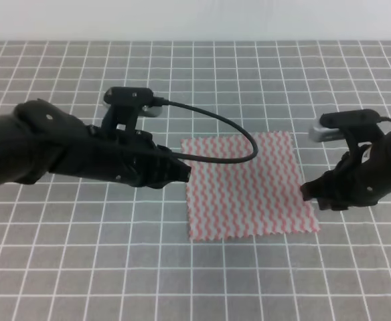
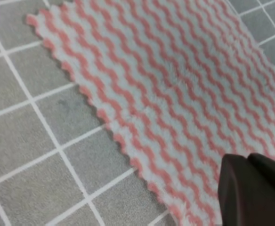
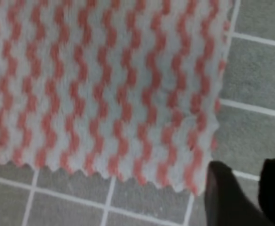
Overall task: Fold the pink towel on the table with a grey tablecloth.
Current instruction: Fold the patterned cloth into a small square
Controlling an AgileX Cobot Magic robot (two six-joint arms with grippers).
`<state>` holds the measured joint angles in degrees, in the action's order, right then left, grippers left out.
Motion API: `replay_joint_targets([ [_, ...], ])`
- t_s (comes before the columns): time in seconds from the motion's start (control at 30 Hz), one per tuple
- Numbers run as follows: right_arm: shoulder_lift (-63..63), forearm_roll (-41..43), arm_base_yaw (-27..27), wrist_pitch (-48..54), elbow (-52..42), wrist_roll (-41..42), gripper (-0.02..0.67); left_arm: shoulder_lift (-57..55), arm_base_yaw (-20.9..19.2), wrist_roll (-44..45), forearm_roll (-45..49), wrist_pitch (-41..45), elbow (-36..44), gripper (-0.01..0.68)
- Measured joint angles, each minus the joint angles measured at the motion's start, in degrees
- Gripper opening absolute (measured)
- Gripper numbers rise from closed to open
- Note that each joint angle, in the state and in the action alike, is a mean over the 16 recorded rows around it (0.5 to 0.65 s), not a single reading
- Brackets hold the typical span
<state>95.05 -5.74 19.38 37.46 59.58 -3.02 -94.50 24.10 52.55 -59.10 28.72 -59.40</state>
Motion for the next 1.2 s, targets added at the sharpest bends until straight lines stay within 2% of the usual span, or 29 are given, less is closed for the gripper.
replay_joint_targets([
  [0.3,2.6,-2.0,0.1,-1.9,0.0,0.0,0.223,-1.0,0.4,0.1,-0.2,1.0,-0.4,-0.001],
  [1.2,5.1,-3.9,0.1,-1.1,-0.1,1.8,0.23,-0.9,0.4,0.6,0.0,1.7,-0.3,-0.001],
])
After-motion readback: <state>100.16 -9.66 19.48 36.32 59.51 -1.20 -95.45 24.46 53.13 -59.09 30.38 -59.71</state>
